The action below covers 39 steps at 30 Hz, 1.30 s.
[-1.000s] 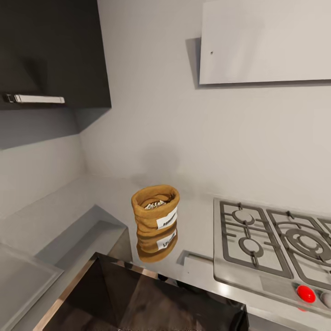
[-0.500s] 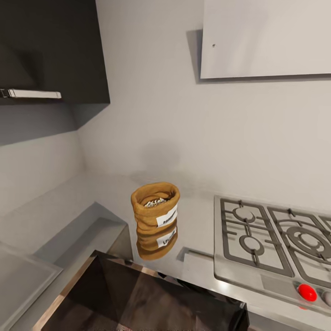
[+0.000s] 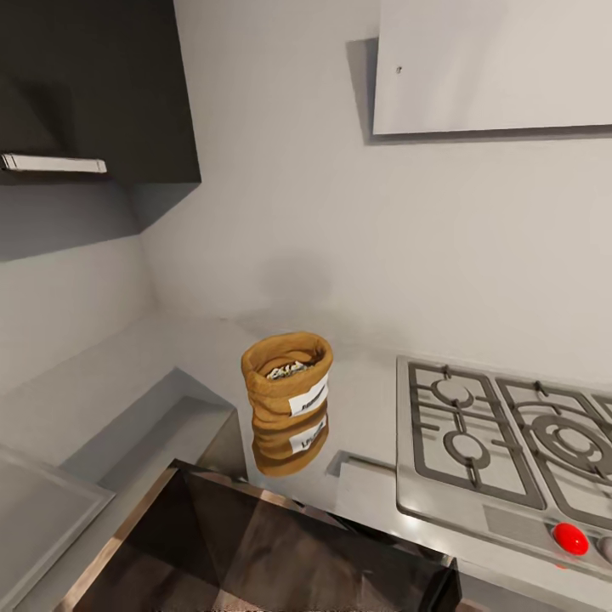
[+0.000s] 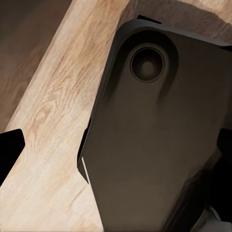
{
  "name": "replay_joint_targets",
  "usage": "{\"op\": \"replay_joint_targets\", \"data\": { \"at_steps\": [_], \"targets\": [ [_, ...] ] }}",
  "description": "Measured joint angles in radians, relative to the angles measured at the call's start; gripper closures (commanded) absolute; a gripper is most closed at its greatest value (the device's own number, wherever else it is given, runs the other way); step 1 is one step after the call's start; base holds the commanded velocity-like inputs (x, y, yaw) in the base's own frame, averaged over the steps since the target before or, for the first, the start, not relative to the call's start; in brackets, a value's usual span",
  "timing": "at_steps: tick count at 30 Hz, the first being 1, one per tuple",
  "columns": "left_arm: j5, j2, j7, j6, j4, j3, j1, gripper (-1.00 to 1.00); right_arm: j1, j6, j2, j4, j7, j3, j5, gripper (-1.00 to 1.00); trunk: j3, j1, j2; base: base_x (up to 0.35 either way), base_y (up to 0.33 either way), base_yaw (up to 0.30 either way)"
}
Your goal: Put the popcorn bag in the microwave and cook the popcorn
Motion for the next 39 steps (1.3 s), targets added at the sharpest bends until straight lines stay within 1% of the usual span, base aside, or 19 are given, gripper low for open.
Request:
{"op": "replay_joint_targets", "data": {
  "at_steps": [5, 12, 20, 26, 39],
  "targets": [
    [0.0, 0.0, 0.0, 0.0, 0.001, 0.0, 0.0, -1.0, 0.0, 0.0, 0.0, 0.0, 0.0, 0.0, 0.001, -1.0, -0.005, 0.0, 0.0, 0.0, 0.0, 0.0],
    [0.0, 0.0, 0.0, 0.0, 0.001, 0.0, -0.001, -1.0, 0.0, -0.005, -0.004, 0.0, -0.002, 0.0, 0.002, -1.0, -0.005, 0.0, 0.0, 0.0, 0.0, 0.0],
    [0.0, 0.002, -0.005, 0.002, 0.002, 0.002, 0.0, -1.0, 0.0, 0.001, 0.005, 0.0, 0.003, 0.002, 0.003, -1.0, -0.005, 0.0, 0.0, 0.0, 0.0, 0.0],
    [0.0, 0.001, -0.009, 0.012, 0.007, 0.0, 0.0, -1.0, 0.0, -0.004, 0.001, 0.0, -0.001, 0.0, 0.002, -1.0, -0.005, 0.0, 0.0, -0.005, 0.0, 0.0],
    [0.002, 0.001, -0.007, 0.002, 0.006, 0.003, 0.0, -1.0, 0.0, -0.003, 0.005, 0.0, -0.003, -0.004, 0.002, -1.0, -0.005, 0.001, 0.0, -0.304, 0.0, 0.0]
  ]
}}
